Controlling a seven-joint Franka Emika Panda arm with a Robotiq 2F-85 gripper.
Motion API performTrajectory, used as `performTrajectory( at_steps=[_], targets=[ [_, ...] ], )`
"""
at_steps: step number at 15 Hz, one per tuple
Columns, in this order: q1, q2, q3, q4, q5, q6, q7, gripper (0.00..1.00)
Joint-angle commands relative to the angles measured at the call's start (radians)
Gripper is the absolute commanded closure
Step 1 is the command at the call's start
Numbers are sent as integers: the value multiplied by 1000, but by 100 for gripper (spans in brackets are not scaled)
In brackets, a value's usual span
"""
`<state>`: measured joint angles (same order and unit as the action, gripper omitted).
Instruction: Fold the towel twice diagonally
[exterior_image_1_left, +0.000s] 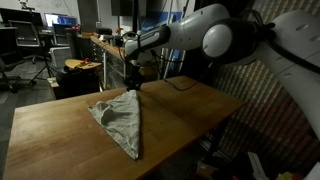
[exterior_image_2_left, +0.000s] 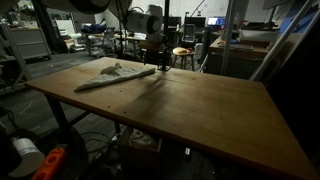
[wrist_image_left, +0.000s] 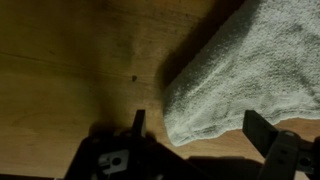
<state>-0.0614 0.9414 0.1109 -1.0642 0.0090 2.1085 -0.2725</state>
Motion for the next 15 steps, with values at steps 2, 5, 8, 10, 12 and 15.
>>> performTrajectory(
  at_steps=[2,5,8,10,12,15],
  targets=[
    [2,31,-6,9,23,48,16,0],
    [1,50,-8,26,19,47,16,0],
    [-1,49,-7,32,19,40,12,0],
    [-3,48,-5,41,21,33,8,5],
    [-5,48,-2,51,24,26,5,30],
    [-8,51,-3,64,25,21,4,55]
  ],
)
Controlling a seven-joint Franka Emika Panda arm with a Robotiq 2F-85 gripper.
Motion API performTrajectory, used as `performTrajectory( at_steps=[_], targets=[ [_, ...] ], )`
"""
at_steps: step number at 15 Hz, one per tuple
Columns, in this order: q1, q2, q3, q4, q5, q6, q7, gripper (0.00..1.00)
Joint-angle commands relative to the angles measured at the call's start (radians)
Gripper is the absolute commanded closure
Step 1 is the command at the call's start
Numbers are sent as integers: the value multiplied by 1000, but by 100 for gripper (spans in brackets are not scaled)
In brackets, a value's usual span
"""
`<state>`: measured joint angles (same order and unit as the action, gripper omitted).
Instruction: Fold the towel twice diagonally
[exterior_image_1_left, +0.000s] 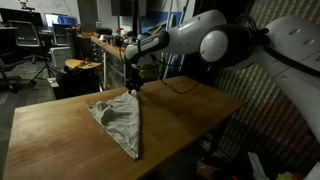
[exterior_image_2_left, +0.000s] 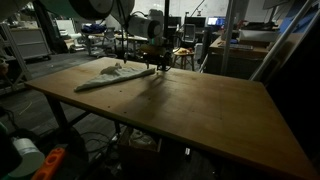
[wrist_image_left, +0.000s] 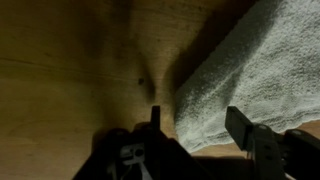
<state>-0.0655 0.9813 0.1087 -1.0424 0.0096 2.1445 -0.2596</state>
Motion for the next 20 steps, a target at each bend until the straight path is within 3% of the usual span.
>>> performTrajectory(
  at_steps=[1,6,20],
  targets=[
    [-5,12,-1,44,24,-16,-8,63],
    [-12,11,-2,46,26,-17,-7,99],
    [-4,-72,25,0,27,13,-39,99]
  ],
)
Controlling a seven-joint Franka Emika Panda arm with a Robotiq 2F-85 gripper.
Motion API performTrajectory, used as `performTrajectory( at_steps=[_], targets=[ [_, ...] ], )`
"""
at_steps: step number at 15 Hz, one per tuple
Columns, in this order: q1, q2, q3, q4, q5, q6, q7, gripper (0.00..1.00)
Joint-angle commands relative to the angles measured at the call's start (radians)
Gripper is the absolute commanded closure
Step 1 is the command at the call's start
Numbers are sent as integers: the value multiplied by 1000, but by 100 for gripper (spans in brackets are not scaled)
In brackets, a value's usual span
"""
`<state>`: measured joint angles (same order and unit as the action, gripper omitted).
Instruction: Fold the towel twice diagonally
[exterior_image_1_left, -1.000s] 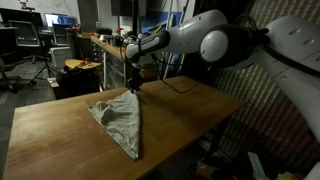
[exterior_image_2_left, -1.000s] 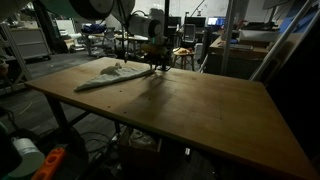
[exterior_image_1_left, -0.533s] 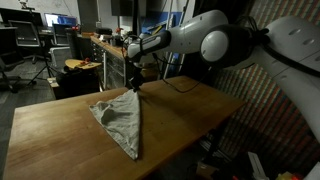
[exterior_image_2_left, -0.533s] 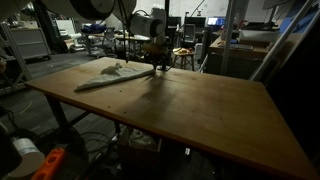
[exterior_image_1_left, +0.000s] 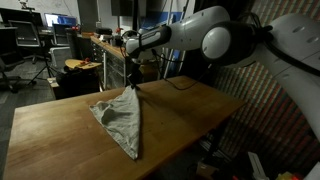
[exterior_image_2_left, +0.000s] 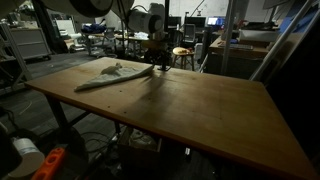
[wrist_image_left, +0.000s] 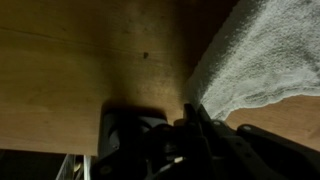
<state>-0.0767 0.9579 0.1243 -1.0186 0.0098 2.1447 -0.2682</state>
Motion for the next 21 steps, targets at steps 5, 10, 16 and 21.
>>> performTrajectory(
  at_steps=[5,10,16,21],
  targets=[
    [11,-118,27,-105,34,48,-43,99],
    [6,-213,32,-260,42,138,-53,99],
    [15,-376,43,-525,38,261,-74,99],
    [64,-506,43,-765,8,316,-69,99]
  ],
)
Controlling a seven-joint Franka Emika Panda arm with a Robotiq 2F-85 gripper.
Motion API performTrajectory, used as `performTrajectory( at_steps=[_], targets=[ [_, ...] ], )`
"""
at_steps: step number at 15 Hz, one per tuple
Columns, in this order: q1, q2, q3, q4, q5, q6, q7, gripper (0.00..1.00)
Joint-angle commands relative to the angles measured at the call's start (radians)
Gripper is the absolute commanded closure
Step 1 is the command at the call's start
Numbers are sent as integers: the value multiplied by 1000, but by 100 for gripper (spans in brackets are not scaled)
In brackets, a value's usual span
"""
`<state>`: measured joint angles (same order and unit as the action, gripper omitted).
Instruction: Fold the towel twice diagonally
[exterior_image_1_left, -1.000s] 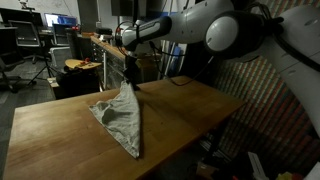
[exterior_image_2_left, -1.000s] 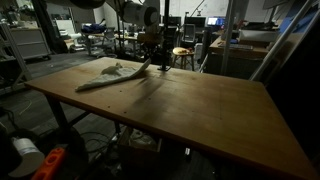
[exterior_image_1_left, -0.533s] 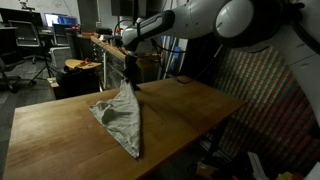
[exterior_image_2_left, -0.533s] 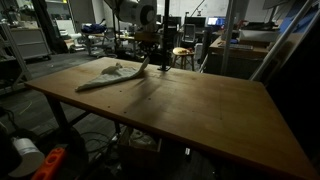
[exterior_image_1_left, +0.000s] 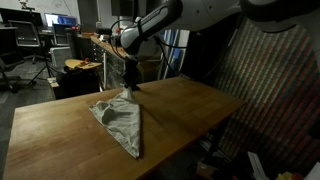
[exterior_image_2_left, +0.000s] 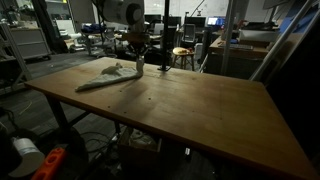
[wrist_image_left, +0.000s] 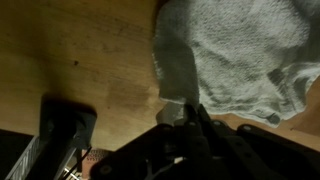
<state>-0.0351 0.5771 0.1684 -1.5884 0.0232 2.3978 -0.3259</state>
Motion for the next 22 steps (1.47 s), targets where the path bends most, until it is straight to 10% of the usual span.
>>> performTrajectory(
  at_steps=[1,11,22],
  targets=[
    [33,-146,-3,-241,-10,77,-8,99],
    [93,-366,1,-622,-28,193,6,99],
    [140,-553,-9,-774,-93,142,73,99]
  ],
)
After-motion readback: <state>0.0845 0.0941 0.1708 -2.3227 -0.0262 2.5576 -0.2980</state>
